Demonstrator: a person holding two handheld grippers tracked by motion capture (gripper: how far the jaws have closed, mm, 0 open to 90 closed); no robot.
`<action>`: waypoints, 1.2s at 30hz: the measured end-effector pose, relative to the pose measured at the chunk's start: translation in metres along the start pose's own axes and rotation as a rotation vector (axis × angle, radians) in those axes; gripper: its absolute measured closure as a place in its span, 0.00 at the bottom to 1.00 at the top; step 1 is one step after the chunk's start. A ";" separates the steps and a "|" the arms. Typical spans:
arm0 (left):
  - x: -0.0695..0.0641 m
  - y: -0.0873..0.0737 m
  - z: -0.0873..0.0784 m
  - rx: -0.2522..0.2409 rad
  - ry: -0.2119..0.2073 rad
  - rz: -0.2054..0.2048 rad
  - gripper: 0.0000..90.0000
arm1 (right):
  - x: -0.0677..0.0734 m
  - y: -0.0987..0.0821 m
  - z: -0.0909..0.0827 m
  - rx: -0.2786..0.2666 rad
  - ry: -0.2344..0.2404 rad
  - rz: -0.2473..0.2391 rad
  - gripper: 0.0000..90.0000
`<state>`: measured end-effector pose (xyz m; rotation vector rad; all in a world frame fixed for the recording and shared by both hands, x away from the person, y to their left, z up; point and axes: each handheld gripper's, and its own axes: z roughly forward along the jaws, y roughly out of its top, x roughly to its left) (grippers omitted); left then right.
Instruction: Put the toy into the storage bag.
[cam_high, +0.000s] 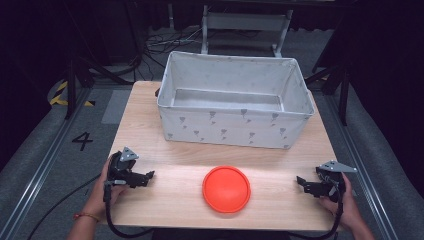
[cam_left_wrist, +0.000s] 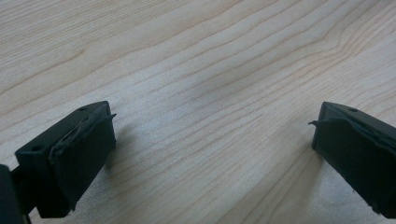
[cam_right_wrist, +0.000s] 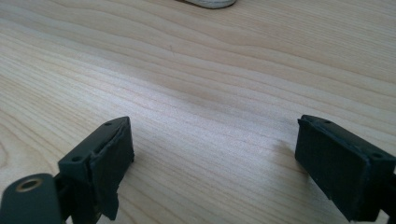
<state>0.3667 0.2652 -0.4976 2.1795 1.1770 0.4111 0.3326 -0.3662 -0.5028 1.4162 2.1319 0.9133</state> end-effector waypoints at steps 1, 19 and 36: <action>-0.001 0.000 0.000 -0.002 0.001 -0.006 0.00 | 0.000 0.000 0.000 0.000 0.001 -0.001 0.13; 0.003 -0.002 -0.002 0.002 -0.028 0.031 0.00 | -0.004 -0.002 -0.003 0.003 0.044 -0.032 0.13; 0.004 -0.002 -0.002 0.004 -0.038 0.038 0.00 | 0.049 0.036 -0.024 -0.064 0.217 -0.175 0.21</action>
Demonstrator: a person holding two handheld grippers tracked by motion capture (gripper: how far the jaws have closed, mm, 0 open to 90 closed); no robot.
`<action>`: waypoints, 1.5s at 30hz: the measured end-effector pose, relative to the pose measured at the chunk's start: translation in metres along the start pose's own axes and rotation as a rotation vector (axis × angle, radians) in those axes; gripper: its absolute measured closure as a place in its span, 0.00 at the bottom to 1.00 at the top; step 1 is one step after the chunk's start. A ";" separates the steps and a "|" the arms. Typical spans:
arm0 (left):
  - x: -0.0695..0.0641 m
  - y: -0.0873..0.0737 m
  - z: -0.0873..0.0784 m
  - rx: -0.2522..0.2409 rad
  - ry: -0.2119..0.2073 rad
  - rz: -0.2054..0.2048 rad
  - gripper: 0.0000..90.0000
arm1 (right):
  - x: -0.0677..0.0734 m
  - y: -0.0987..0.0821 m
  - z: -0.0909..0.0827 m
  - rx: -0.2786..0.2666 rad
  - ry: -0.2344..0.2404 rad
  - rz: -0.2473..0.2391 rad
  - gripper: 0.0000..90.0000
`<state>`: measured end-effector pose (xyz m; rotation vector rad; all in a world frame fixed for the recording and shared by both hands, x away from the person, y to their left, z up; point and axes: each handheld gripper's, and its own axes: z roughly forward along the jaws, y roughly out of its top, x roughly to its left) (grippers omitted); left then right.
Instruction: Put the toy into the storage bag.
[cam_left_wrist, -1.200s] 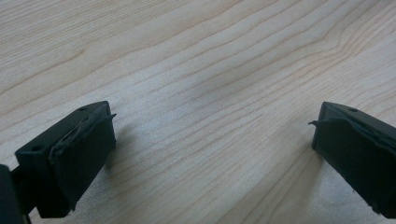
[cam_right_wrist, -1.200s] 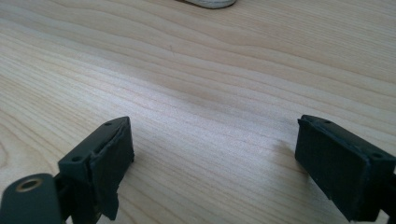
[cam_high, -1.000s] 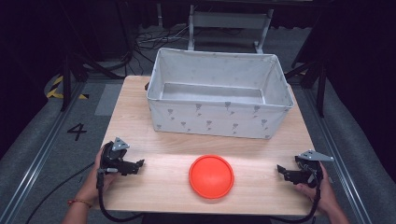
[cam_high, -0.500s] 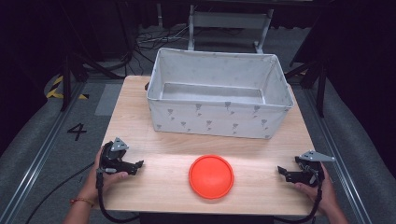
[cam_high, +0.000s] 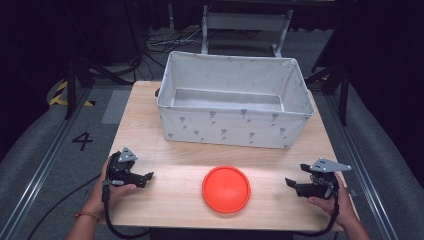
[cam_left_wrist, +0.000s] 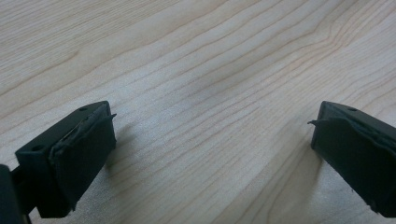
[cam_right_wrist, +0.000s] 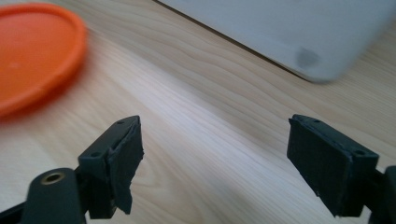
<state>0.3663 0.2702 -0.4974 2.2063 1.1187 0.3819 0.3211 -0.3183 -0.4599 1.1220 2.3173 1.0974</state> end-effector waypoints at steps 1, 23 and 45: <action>0.000 0.000 0.000 -0.003 0.003 -0.001 0.00 | 0.005 0.004 0.001 -0.001 0.019 -0.015 0.21; 0.000 -0.001 -0.001 0.001 0.002 0.003 0.00 | 0.072 0.064 0.101 0.104 0.315 -0.195 0.22; 0.001 0.000 0.000 0.000 -0.007 0.009 0.00 | 0.093 0.062 0.124 0.142 0.294 -0.217 0.43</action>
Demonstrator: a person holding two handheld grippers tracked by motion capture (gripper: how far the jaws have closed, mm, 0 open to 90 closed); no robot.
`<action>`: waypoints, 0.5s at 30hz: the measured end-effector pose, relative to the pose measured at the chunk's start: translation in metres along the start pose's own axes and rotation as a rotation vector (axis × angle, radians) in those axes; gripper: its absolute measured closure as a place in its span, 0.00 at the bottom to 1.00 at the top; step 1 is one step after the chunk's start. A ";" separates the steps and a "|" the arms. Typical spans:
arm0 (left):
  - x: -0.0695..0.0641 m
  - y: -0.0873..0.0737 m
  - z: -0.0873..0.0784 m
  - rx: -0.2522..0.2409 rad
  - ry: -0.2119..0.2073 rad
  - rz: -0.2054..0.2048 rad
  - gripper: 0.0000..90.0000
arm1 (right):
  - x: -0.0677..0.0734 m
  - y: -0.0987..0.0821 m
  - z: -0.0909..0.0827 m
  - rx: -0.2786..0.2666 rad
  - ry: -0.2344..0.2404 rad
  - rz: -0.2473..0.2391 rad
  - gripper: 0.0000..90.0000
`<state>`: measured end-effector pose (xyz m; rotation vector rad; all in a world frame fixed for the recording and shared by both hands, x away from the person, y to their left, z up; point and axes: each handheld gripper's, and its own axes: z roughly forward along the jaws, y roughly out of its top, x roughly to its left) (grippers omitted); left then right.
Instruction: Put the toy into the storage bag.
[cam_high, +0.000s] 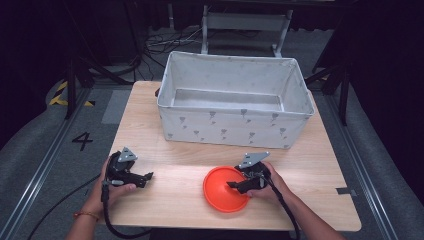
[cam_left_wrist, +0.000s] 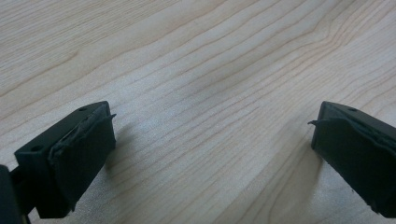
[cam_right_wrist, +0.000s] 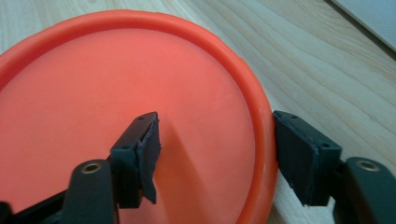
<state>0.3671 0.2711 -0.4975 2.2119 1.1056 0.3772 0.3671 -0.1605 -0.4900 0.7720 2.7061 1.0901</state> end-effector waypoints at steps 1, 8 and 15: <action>0.000 0.000 0.000 0.000 0.000 0.000 0.00 | 0.000 0.000 0.000 -0.002 -0.006 0.006 0.47; 0.000 0.000 0.000 0.001 -0.004 0.003 0.00 | -0.013 -0.002 -0.004 -0.027 0.006 0.080 0.70; 0.000 0.000 0.000 0.000 -0.001 0.005 0.00 | -0.018 -0.005 -0.010 -0.052 -0.019 0.076 0.90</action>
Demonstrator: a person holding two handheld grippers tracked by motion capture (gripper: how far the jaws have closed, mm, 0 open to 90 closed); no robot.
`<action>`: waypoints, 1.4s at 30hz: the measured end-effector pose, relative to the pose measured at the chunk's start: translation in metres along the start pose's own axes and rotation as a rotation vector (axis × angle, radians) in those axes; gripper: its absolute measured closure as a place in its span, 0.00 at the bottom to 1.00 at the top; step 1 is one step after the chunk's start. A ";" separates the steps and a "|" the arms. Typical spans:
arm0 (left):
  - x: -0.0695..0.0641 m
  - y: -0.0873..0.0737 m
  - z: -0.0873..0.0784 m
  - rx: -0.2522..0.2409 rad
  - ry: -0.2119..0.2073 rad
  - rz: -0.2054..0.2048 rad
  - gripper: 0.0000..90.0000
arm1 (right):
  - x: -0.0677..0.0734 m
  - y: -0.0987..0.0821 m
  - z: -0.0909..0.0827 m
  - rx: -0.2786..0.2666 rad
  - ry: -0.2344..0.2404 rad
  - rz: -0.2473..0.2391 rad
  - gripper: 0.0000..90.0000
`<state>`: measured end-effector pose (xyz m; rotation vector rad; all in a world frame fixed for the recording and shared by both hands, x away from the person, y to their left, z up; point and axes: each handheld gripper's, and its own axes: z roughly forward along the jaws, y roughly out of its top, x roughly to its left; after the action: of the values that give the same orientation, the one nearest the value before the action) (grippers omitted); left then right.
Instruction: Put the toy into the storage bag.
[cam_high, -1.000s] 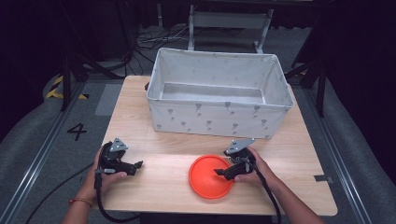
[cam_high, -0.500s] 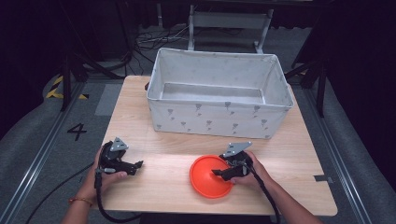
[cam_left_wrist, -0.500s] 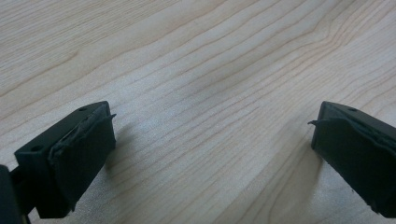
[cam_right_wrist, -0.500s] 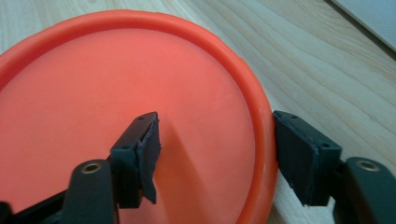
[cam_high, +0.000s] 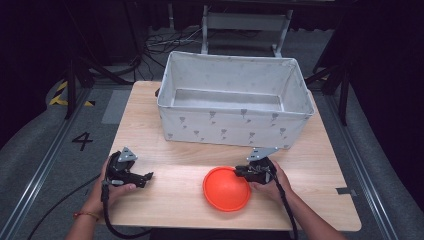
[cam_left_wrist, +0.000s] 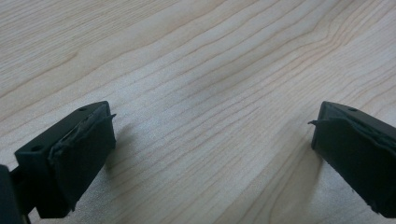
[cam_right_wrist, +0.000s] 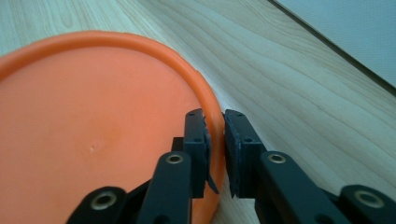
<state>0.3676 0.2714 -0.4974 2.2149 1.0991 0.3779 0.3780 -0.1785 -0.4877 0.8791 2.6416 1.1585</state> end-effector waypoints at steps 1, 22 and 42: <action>0.000 0.000 0.000 0.000 0.000 0.000 0.00 | 0.000 0.000 0.000 0.000 0.000 0.000 0.90; 0.000 0.000 0.000 0.000 0.000 0.000 0.00 | 0.018 0.001 0.009 0.070 0.048 -0.059 0.16; 0.001 0.000 0.000 -0.001 -0.002 0.004 0.00 | 0.010 0.005 0.005 0.015 0.030 -0.003 0.73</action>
<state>0.3684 0.2714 -0.4975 2.2162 1.0932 0.3781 0.3738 -0.1669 -0.4870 0.8672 2.6777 1.1619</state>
